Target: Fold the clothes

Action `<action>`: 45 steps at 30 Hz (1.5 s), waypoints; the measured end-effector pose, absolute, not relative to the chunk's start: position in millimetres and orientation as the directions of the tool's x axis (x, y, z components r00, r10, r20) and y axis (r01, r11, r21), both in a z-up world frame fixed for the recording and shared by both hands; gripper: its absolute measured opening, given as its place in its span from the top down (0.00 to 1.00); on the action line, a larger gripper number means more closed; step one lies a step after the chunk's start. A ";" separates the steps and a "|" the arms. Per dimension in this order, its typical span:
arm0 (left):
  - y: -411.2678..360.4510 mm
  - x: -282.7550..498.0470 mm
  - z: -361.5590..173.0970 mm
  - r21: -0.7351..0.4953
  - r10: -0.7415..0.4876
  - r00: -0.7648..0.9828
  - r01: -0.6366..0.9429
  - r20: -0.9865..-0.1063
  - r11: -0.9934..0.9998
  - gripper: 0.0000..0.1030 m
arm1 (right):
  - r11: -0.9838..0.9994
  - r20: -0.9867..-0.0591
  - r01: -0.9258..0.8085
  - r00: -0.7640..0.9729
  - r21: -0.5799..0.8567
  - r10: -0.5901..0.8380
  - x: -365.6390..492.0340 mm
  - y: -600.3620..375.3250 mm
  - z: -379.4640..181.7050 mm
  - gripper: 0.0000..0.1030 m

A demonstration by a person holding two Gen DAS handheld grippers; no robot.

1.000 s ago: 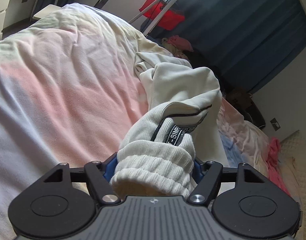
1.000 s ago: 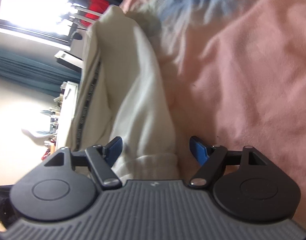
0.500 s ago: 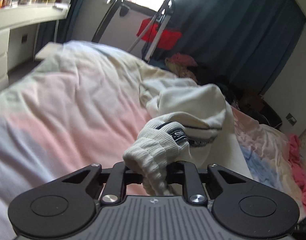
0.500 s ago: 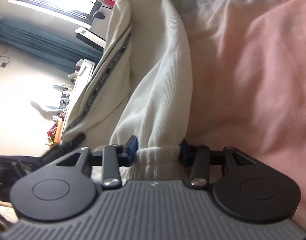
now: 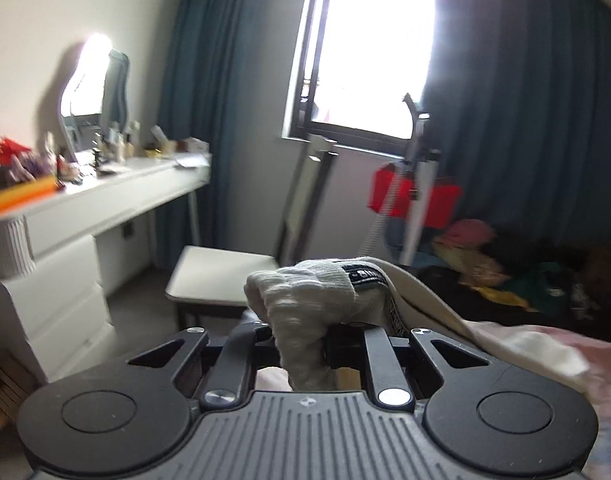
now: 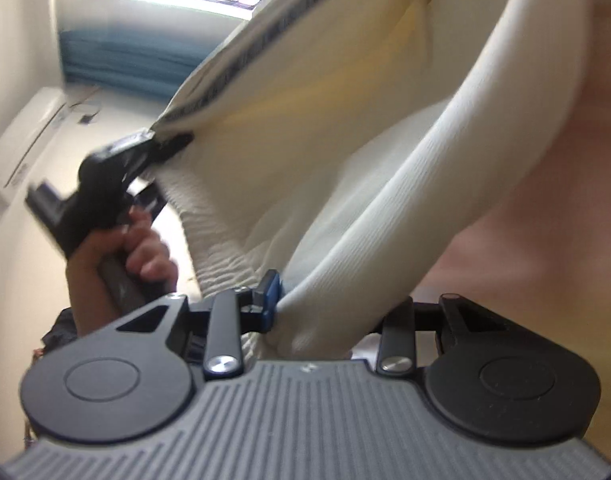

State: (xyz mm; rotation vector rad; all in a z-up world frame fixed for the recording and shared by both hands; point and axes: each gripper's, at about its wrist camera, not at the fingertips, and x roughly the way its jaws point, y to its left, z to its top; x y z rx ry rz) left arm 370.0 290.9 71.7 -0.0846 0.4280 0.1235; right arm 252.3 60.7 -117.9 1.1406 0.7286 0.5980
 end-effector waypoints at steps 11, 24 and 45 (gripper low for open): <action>341.2 493.4 -52.5 0.013 0.204 0.780 -0.244 -0.591 0.970 0.82 | 0.430 -0.340 -0.078 0.494 0.899 0.801 352.8 140.8 -162.4 0.62; 316.1 402.2 -37.2 0.004 0.230 0.796 -0.275 -0.560 0.961 0.24 | 0.655 -0.508 -0.267 0.452 0.707 0.733 357.1 126.8 -87.5 0.18; 104.5 47.6 31.5 -0.169 -0.018 0.903 -0.061 -0.429 0.984 0.16 | 0.940 -0.316 -0.259 0.893 0.221 0.320 113.9 -111.4 23.9 0.18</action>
